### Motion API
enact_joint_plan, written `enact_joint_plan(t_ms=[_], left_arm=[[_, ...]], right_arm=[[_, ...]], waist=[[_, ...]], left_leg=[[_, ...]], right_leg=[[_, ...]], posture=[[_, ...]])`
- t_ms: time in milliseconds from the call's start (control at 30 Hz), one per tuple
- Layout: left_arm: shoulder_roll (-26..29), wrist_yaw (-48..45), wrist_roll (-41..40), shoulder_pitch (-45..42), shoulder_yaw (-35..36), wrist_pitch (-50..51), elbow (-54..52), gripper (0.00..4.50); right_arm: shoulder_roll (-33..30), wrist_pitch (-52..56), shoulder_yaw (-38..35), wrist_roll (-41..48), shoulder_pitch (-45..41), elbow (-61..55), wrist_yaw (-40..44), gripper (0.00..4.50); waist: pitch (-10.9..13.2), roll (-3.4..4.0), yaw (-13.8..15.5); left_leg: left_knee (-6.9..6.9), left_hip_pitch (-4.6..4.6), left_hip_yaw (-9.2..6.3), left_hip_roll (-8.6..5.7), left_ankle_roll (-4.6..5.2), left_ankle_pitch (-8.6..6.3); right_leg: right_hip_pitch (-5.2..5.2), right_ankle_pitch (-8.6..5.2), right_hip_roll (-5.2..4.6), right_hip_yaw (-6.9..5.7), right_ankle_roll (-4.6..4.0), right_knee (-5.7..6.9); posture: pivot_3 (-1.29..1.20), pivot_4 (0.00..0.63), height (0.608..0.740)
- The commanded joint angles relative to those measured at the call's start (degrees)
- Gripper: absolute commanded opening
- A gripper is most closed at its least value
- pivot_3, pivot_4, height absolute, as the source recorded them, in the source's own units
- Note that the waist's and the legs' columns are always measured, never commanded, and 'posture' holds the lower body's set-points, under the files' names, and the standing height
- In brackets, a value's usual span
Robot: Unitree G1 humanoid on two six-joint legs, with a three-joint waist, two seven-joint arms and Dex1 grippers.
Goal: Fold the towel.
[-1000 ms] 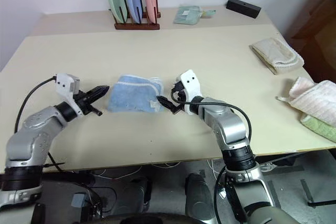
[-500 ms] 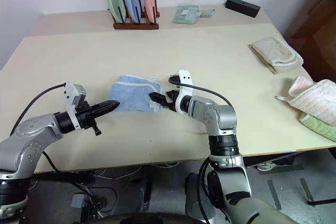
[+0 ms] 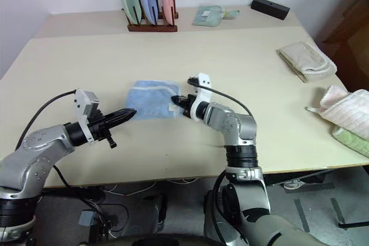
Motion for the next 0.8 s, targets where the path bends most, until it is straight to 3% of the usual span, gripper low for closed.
enact_joint_plan(t_ms=[33, 200, 333, 467, 633, 733, 800], left_arm=[[-3.2, 2.5, 0.9, -4.3, -2.3, -2.8, -1.7, 0.0], [-7.4, 2.2, 1.6, -8.2, -8.6, -2.8, -0.5, 0.0], [-10.1, 1.2, 2.8, -11.2, -12.4, -3.6, 2.2, 0.0], [-11.8, -0.3, 3.1, -13.8, -14.3, -4.2, 4.2, 0.0], [-12.0, -2.2, 2.4, -14.8, -14.9, -4.4, 4.3, 0.0], [-11.8, -3.1, 2.6, -14.6, -15.1, -4.4, 4.1, 0.0], [-12.0, -3.2, 2.8, -14.5, -15.2, -4.5, 4.1, 0.0]], right_arm=[[-6.0, 0.1, -12.6, 3.5, 1.6, -9.2, -5.8, 0.04], [-12.8, -0.1, -28.5, 6.1, 6.6, -11.8, -13.9, 0.04], [-12.2, 0.1, -40.1, 7.8, 8.4, -9.7, -24.0, 0.04], [-9.8, 0.1, -45.4, 9.2, 9.9, -9.9, -31.5, 0.04], [-8.9, 0.8, -44.1, 12.4, 11.6, -12.8, -33.3, 0.04], [-9.9, -0.1, -41.9, 13.2, 13.4, -14.8, -32.7, 1.01], [-11.5, -1.4, -39.7, 12.1, 14.7, -16.1, -32.1, 1.99]], waist=[[0.0, -0.01, 1.1], [0.0, -0.01, 1.0], [0.0, 0.13, 0.2], [0.0, 0.16, 0.3], [-0.1, 0.26, 0.5], [-0.1, 0.26, 0.5], [-0.1, 0.27, 0.5]], left_leg=[[0.02, 0.0, 0.01, 0.0, 0.0, 0.0], [0.02, 0.0, 0.03, -0.05, 0.01, 0.0], [-0.03, 0.08, 0.1, 0.0, 0.03, 0.0], [0.0, 0.1, 0.11, 0.03, 0.04, 0.0], [0.01, 0.09, 0.12, 0.03, 0.04, 0.0], [0.01, 0.08, 0.11, 0.03, 0.04, 0.0], [0.02, 0.08, 0.11, 0.03, 0.04, 0.0]], right_leg=[[0.0, 0.0, 0.0, 0.0, 0.0, -0.01], [0.14, 0.0, -0.06, -0.02, 0.01, -0.21], [0.12, 0.0, -0.02, 0.02, 0.01, -0.14], [0.14, -0.01, 0.01, 0.02, -0.01, -0.09], [0.14, -0.01, 0.01, 0.04, 0.0, -0.1], [0.16, -0.01, 0.01, 0.04, 0.0, -0.13], [0.16, -0.02, 0.01, 0.04, 0.0, -0.14]], posture=[[0.0, 0.15, 0.74], [0.0, 0.15, 0.74], [0.0, 0.15, 0.74], [0.0, 0.15, 0.74], [0.0, 0.15, 0.74], [0.0, 0.15, 0.74], [0.0, 0.15, 0.74]])
